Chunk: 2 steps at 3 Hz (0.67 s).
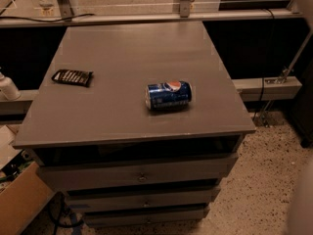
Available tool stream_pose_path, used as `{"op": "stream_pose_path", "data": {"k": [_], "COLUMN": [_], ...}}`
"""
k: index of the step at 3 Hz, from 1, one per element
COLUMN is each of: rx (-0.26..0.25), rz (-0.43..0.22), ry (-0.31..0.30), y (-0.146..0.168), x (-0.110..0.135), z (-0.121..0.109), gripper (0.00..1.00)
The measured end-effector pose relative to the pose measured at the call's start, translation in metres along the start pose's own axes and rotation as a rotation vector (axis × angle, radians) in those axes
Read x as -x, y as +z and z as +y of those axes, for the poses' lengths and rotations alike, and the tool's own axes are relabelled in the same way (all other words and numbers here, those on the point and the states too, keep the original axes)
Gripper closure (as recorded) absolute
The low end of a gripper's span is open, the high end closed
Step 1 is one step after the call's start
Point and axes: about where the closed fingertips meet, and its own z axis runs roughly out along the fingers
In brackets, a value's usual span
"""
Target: Move rxbar blueberry near pepsi can
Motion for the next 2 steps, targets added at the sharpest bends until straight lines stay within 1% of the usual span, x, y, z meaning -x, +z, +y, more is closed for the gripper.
{"op": "stream_pose_path", "data": {"k": [1, 2], "rx": [-0.034, -0.033], "rz": [-0.07, -0.069], "ry": [0.012, 0.011], "y": [-0.0476, -0.0476], "x": [0.0337, 0.0336], "z": [-0.0036, -0.0033], "gripper": [1.0, 1.0]}}
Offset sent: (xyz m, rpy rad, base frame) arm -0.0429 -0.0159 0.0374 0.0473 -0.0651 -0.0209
